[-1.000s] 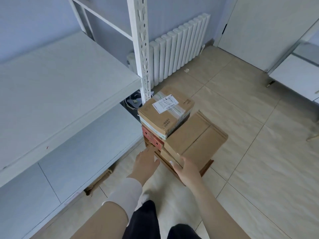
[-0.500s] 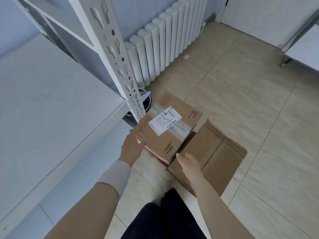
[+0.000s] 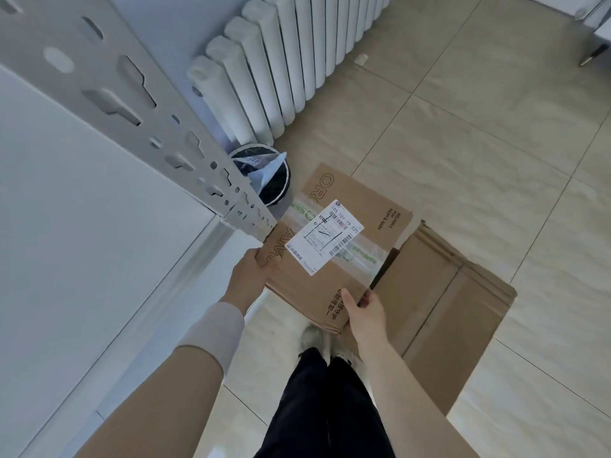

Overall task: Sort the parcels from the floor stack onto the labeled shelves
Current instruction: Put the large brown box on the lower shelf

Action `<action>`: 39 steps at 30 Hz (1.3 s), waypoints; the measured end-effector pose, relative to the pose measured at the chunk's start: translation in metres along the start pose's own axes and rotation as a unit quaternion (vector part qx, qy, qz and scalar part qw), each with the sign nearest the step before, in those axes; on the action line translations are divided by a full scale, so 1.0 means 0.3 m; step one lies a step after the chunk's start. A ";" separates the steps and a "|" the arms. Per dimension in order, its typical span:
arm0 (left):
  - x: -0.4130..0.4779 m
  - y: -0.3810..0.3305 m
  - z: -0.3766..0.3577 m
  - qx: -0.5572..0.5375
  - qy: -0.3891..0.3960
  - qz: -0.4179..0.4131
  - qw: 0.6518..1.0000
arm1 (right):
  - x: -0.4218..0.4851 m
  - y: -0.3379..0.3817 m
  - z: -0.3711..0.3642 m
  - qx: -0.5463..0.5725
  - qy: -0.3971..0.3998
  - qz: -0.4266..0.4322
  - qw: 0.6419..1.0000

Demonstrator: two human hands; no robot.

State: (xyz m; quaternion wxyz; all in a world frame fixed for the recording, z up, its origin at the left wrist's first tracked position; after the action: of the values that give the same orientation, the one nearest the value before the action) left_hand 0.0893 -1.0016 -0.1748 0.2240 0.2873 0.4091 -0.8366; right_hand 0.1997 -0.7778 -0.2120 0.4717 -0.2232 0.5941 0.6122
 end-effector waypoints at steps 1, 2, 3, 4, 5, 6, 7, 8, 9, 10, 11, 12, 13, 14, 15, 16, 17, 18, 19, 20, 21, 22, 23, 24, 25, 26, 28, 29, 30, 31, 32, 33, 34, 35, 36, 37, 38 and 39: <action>-0.007 -0.004 0.004 -0.004 -0.005 -0.004 1.000 | -0.005 0.002 0.001 0.010 -0.003 -0.001 1.000; -0.016 -0.010 0.011 -0.006 -0.014 -0.011 1.000 | -0.010 0.000 0.004 0.022 -0.003 -0.004 1.000; -0.030 -0.019 0.019 -0.008 -0.024 -0.020 0.999 | -0.016 -0.003 0.008 0.033 -0.002 -0.009 0.999; -0.047 -0.028 0.026 -0.012 -0.034 -0.028 0.999 | -0.023 -0.004 0.014 0.041 -0.001 -0.012 0.999; -0.068 -0.037 0.034 -0.017 -0.043 -0.037 0.998 | -0.034 -0.005 0.022 0.050 0.002 -0.012 0.999; -0.090 -0.044 0.041 -0.023 -0.051 -0.045 0.997 | -0.045 -0.007 0.029 0.059 0.006 -0.011 0.998; -0.113 -0.050 0.046 -0.032 -0.056 -0.052 0.997 | -0.059 -0.006 0.038 0.067 0.009 -0.007 0.998; -0.134 -0.053 0.050 -0.043 -0.060 -0.061 0.995 | -0.074 -0.006 0.047 0.075 0.012 -0.001 0.997; -0.158 -0.060 0.055 -0.053 -0.064 -0.070 0.994 | -0.090 -0.003 0.057 0.083 0.013 0.006 0.996; -0.179 -0.065 0.063 -0.060 -0.070 -0.079 0.993 | -0.105 -0.004 0.066 0.093 0.014 0.014 0.995; -0.200 -0.073 0.073 -0.067 -0.075 -0.088 0.991 | -0.123 -0.002 0.074 0.103 0.016 0.021 0.994; -0.220 -0.080 0.082 -0.073 -0.079 -0.096 0.990 | -0.141 0.000 0.081 0.112 0.020 0.029 0.993; -0.242 -0.086 0.091 -0.079 -0.081 -0.103 0.988 | -0.161 0.002 0.088 0.118 0.022 0.037 0.992; -0.264 -0.092 0.098 -0.083 -0.083 -0.109 0.987 | -0.181 0.001 0.099 0.123 0.023 0.044 0.991; -0.289 -0.097 0.104 -0.087 -0.084 -0.114 0.986 | -0.203 0.001 0.111 0.123 0.024 0.049 0.991; -0.314 -0.102 0.107 -0.092 -0.083 -0.120 0.985 | -0.226 0.003 0.124 0.126 0.026 0.054 0.990; -0.342 -0.108 0.108 -0.101 -0.081 -0.124 0.984 | -0.253 0.009 0.139 0.127 0.030 0.059 0.990; -0.368 -0.112 0.105 -0.109 -0.076 -0.126 0.983 | -0.271 0.008 0.156 0.129 0.031 0.064 0.989; -0.394 -0.115 0.100 -0.114 -0.072 -0.128 0.983 | -0.292 0.011 0.176 0.126 0.031 0.071 0.989; -0.421 -0.117 0.093 -0.117 -0.070 -0.129 0.982 | -0.312 0.014 0.198 0.120 0.029 0.081 0.989; -0.450 -0.119 0.084 -0.120 -0.070 -0.130 0.982 | -0.334 0.018 0.223 0.114 0.029 0.090 0.989; -0.482 -0.119 0.074 -0.125 -0.071 -0.130 0.981 | -0.356 0.024 0.249 0.112 0.030 0.101 0.988; -0.515 -0.116 0.061 -0.132 -0.074 -0.129 0.980 | -0.378 0.030 0.275 0.109 0.032 0.110 0.987; -0.549 -0.109 0.046 -0.140 -0.080 -0.127 0.979 | -0.397 0.033 0.300 0.104 0.035 0.120 0.987; -0.585 -0.099 0.031 -0.150 -0.088 -0.123 0.977 | -0.416 0.036 0.324 0.096 0.038 0.129 0.986; -0.623 -0.088 0.016 -0.160 -0.099 -0.121 0.975 | -0.430 0.035 0.350 0.086 0.040 0.139 0.986; -0.709 -0.067 -0.018 -0.179 -0.123 -0.124 0.968 | -0.461 0.038 0.401 0.065 0.048 0.165 0.983; -0.754 -0.060 -0.039 -0.184 -0.133 -0.128 0.965 | -0.480 0.037 0.424 0.058 0.056 0.175 0.981; -0.799 -0.049 -0.063 -0.187 -0.141 -0.129 0.964 | -0.499 0.031 0.447 0.055 0.061 0.183 0.980; -0.844 -0.034 -0.090 -0.188 -0.145 -0.127 0.963 | -0.521 0.023 0.472 0.056 0.064 0.190 0.978; -0.890 -0.017 -0.120 -0.193 -0.147 -0.126 0.962 | -0.545 0.013 0.495 0.064 0.068 0.194 0.977; -0.935 0.005 -0.150 -0.205 -0.147 -0.123 0.960 | -0.569 0.000 0.515 0.071 0.074 0.199 0.975; -0.979 0.028 -0.175 -0.223 -0.148 -0.119 0.956 | -0.591 -0.013 0.530 0.074 0.081 0.201 0.973; -1.017 0.056 -0.196 -0.241 -0.153 -0.111 0.952 | -0.616 -0.027 0.542 0.072 0.091 0.201 0.973; -1.053 0.087 -0.213 -0.257 -0.159 -0.100 0.948 | -0.637 -0.044 0.550 0.065 0.098 0.203 0.972; -1.089 0.118 -0.227 -0.272 -0.165 -0.093 0.943 | -0.659 -0.060 0.557 0.055 0.104 0.210 0.971; -1.124 0.148 -0.235 -0.286 -0.173 -0.090 0.938 | -0.681 -0.076 0.562 0.045 0.107 0.219 0.969; -1.158 0.175 -0.239 -0.301 -0.181 -0.087 0.932 | -0.705 -0.088 0.563 0.033 0.111 0.229 0.966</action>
State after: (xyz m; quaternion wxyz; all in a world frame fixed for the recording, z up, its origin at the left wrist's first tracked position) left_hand 0.3979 -0.9245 -0.0090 0.2961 0.0134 0.6176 -0.7285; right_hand 0.3666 -0.6894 -0.0165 0.2570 -0.1316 0.6978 0.6555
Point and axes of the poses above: each hand's wrist, its own x-axis towards the middle knuckle, its own z-axis out of the back of the hand, y = z × x, the point moved 9 cm from there along x, towards the middle knuckle, and after that the axes turned 1 degree about -z, right-handed, at the moved point
